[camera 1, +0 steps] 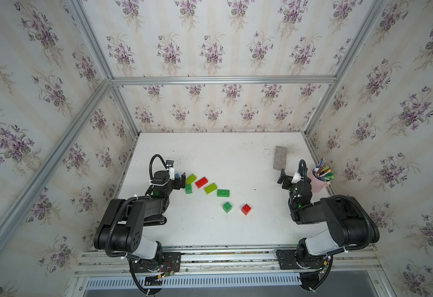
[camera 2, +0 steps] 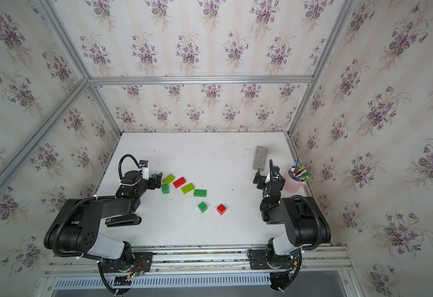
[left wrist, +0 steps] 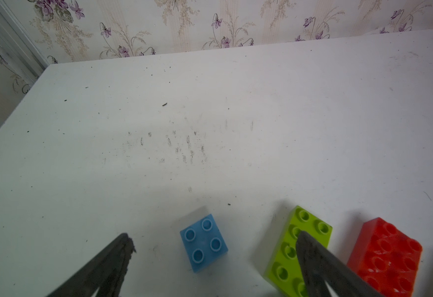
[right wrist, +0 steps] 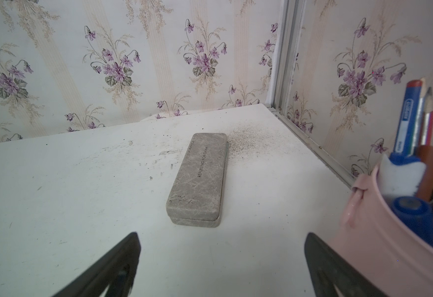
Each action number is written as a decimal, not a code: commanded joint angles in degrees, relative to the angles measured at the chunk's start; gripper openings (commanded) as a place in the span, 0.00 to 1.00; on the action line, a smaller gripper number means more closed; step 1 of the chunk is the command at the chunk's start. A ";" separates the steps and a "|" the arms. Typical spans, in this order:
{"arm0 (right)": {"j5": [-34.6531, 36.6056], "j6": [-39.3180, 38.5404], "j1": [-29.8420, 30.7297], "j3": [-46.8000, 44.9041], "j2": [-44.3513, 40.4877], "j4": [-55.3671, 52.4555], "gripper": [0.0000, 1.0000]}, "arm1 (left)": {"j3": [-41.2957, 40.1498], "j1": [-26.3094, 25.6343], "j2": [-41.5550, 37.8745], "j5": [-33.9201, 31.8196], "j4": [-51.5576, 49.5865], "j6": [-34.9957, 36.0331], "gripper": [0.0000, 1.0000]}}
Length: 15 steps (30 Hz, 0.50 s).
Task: Assemble a spoon with lego
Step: Pick up the lego brick from the center of the board.
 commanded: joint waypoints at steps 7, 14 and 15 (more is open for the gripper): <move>-2.41 -1.47 -0.06 -1.31 -10.46 -3.86 1.00 | 9.31 -0.06 -21.82 -2.09 -25.68 0.28 0.99; -4.27 -3.00 8.04 10.88 -32.36 -42.52 1.00 | 15.20 -0.62 -31.34 9.01 -45.71 -4.94 0.99; -4.34 -2.79 10.14 13.89 -33.29 -48.38 1.00 | 13.99 -1.29 -32.00 11.34 -45.07 -7.20 0.99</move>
